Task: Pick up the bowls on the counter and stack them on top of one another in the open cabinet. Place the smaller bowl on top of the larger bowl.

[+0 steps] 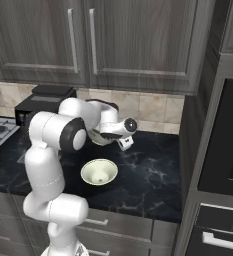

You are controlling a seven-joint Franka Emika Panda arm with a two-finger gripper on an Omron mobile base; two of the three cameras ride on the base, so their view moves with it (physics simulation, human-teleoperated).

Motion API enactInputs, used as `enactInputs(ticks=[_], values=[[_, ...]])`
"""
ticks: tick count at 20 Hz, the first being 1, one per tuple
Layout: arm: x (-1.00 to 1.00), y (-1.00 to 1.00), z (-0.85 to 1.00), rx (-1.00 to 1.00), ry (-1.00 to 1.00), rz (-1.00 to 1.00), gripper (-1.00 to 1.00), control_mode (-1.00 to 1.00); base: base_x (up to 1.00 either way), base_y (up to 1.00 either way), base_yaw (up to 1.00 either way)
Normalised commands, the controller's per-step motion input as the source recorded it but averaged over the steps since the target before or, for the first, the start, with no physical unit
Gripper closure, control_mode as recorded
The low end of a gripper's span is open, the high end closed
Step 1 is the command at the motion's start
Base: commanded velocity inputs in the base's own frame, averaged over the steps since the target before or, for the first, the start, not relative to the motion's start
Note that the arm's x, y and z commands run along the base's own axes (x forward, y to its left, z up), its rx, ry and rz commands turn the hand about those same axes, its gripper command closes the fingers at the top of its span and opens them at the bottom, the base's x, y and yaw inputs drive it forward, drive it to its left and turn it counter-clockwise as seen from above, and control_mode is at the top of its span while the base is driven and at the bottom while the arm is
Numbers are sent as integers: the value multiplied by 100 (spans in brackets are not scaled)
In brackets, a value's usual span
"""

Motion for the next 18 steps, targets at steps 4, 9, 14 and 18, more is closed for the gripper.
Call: enactInputs(ticks=[4,9,14,18], values=[[29,0,-22,2,0,0,100,-100,0,0,0],[21,0,-18,3,0,0,100,-100,0,0,0],[3,0,-7,2,-1,1,100,-100,0,0,0],[-26,4,13,1,-3,3,100,-100,0,0,0]])
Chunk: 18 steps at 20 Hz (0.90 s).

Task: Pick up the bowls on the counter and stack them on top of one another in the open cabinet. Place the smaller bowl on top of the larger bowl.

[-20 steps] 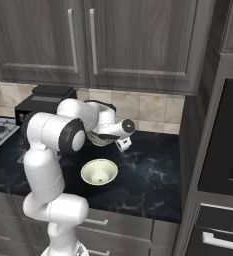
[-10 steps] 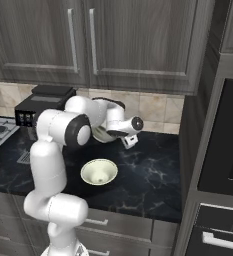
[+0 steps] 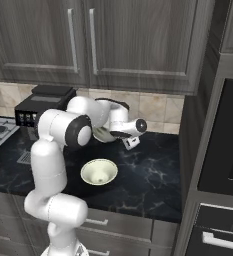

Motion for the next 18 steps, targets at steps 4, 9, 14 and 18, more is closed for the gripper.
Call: enactInputs(ticks=[4,9,14,18], values=[[-36,1,28,0,-3,2,100,-100,0,0,0],[-45,-1,38,2,-3,0,100,-100,0,0,0],[-48,5,34,-5,-3,0,100,-100,0,0,0],[-46,13,18,-15,-5,0,100,-100,0,0,0]])
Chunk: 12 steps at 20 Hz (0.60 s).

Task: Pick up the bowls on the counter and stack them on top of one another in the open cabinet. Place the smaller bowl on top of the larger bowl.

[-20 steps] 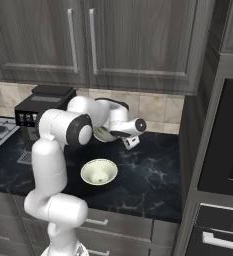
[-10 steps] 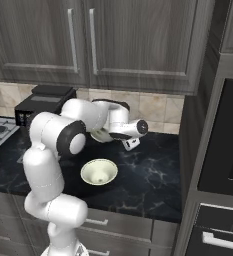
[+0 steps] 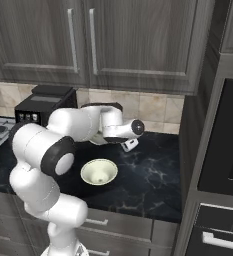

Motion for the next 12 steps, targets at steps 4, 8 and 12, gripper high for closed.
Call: enactInputs(ticks=[4,8,12], values=[[-47,6,15,-12,-1,0,100,-100,0,0,0],[-48,-5,16,-5,0,-1,100,-100,0,0,0],[-43,-8,15,-2,-1,-3,100,-100,0,0,0]])
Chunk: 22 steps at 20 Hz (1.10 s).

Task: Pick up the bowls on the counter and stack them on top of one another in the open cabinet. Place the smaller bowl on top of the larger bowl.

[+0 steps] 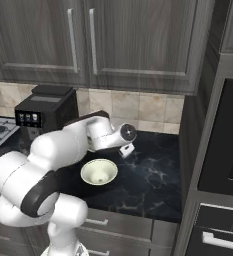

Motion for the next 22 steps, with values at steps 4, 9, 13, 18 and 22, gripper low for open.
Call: enactInputs(ticks=[4,9,13,18,22], values=[[-40,-7,14,-3,-1,-5,100,-100,0,0,0],[-39,-4,18,-6,-3,-4,100,-100,0,0,0],[-40,0,26,-10,-2,-1,100,-100,0,0,0],[-46,0,35,-7,-1,0,100,-100,0,0,0],[-48,0,48,-5,0,6,100,-100,0,0,0]])
